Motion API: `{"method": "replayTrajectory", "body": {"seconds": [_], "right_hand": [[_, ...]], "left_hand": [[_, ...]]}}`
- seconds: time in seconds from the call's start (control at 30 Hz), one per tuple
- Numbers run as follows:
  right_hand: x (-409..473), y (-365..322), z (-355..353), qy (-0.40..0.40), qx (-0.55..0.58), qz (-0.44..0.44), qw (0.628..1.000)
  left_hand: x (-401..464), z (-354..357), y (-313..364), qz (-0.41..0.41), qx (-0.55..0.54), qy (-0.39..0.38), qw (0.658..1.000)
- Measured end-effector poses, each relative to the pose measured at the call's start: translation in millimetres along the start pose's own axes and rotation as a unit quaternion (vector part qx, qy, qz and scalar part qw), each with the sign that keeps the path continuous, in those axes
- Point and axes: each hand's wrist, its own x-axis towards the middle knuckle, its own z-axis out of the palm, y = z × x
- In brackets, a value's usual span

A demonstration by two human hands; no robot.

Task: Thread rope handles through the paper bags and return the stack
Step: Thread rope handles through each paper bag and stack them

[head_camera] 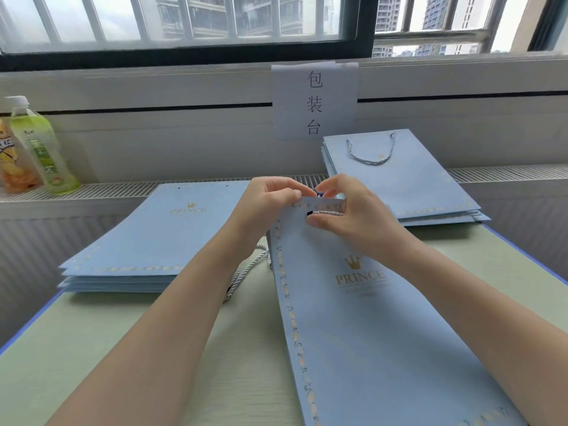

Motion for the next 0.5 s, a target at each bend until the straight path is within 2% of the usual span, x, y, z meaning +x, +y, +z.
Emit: {"method": "replayTrajectory", "body": {"seconds": [0.2,0.5], "right_hand": [[0.7,-2.4,1.2,0.007,-0.018,-0.012,1.000],[-0.5,-2.9,0.0,-0.019,0.025,-0.049,0.998]], "left_hand": [[3.2,2.2,3.0,-0.018,0.057,0.005,0.998],[6.3,0.4,-1.9,-0.036,0.043,0.031,0.998]]}}
